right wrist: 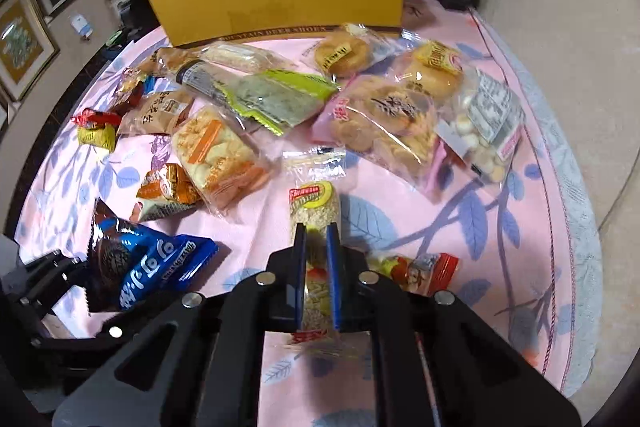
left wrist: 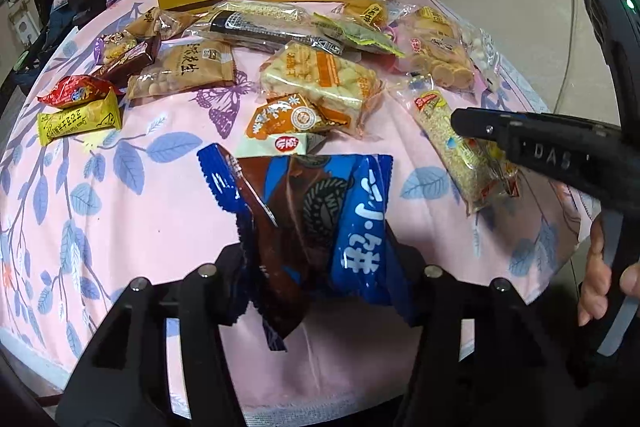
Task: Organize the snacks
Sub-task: 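Carry both snacks into the yellow box and release them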
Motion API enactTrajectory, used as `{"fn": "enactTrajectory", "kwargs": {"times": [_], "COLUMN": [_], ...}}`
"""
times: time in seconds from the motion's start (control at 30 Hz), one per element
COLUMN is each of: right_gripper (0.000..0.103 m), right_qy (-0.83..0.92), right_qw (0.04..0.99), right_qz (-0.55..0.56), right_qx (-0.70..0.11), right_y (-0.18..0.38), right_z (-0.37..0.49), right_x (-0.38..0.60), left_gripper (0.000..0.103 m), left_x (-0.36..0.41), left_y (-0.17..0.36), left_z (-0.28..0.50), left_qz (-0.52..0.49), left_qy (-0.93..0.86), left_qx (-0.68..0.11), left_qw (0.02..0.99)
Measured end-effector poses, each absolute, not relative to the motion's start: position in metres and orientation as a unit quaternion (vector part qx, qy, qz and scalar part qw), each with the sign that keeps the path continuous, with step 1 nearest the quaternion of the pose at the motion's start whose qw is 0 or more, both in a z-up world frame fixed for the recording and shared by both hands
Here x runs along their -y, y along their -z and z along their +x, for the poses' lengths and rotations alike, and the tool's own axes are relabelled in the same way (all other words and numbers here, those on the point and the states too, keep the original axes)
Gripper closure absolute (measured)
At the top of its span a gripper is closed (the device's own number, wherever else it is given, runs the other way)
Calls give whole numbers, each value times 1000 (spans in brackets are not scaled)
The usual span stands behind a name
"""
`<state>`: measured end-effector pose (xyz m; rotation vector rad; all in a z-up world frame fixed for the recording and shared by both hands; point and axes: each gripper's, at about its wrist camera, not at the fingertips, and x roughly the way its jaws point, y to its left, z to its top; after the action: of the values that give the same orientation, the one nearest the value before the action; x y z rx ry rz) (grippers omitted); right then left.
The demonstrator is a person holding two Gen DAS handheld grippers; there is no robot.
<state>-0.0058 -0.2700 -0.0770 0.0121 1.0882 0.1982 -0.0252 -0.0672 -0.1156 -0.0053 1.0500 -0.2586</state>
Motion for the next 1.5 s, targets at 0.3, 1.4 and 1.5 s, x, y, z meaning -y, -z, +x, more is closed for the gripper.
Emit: {"fn": "enactTrajectory", "kwargs": {"times": [0.3,1.4,1.5], "right_gripper": [70,74,74], "right_qy": [-96,-118,-117], "right_qw": [830,903,907], "right_qz": [-11,25,22], "right_qx": [-549,-413,-404], "right_y": [98,-23,-41], "right_z": [9,32,65], "right_x": [255,236,227], "left_gripper": [47,50,50], "left_x": [65,16,20], "left_y": [117,-4,-17], "left_z": [-27,44,78], "left_qz": [-4,-20,-18], "left_qy": [133,94,90], "left_qx": [-496,-381,-382], "left_qw": [858,920,920]}}
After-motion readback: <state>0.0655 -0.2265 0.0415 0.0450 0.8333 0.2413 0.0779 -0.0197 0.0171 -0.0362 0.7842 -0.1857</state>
